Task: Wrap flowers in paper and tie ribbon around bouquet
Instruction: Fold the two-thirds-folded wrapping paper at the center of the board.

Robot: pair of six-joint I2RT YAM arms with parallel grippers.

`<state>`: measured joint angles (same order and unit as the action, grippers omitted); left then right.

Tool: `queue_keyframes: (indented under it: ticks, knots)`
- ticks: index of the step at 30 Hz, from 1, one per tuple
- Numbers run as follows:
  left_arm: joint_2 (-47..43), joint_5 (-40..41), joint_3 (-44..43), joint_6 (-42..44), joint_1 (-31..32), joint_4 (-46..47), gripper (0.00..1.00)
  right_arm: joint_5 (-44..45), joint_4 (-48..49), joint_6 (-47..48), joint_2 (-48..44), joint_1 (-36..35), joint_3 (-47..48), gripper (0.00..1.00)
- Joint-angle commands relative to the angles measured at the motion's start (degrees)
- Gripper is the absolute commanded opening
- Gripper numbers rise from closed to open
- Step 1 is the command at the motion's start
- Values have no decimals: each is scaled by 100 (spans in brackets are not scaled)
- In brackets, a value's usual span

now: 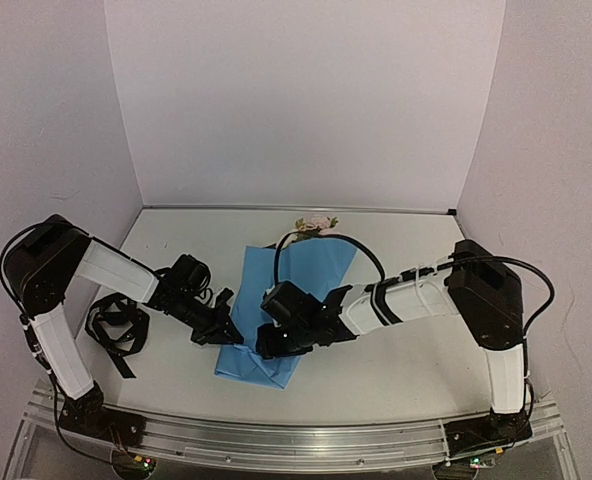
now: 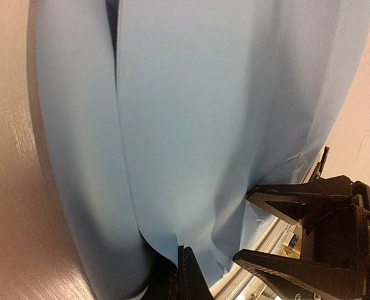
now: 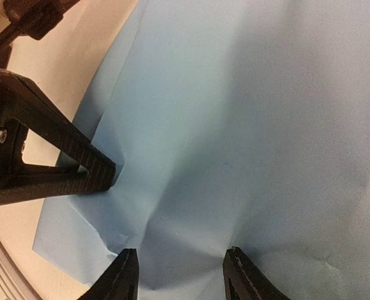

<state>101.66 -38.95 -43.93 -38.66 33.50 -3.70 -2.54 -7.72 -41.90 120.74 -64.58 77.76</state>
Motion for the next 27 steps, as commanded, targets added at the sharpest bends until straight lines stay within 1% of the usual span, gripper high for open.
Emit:
queue_keyframes:
  ticks: [1,10,20,27]
  knots:
    - [141,409,-151,161,-115,-341,0,475,-1548,292,-153,47,187,48]
    - [205,392,-141,153,-115,-287,0,500,-1887,484,-325,6,802,44]
    - [210,326,-177,161,-115,-244,0,337,-2180,602,220,-261,1672,38]
    - [233,307,-208,163,-115,-239,0,298,-2200,685,280,-370,1306,31]
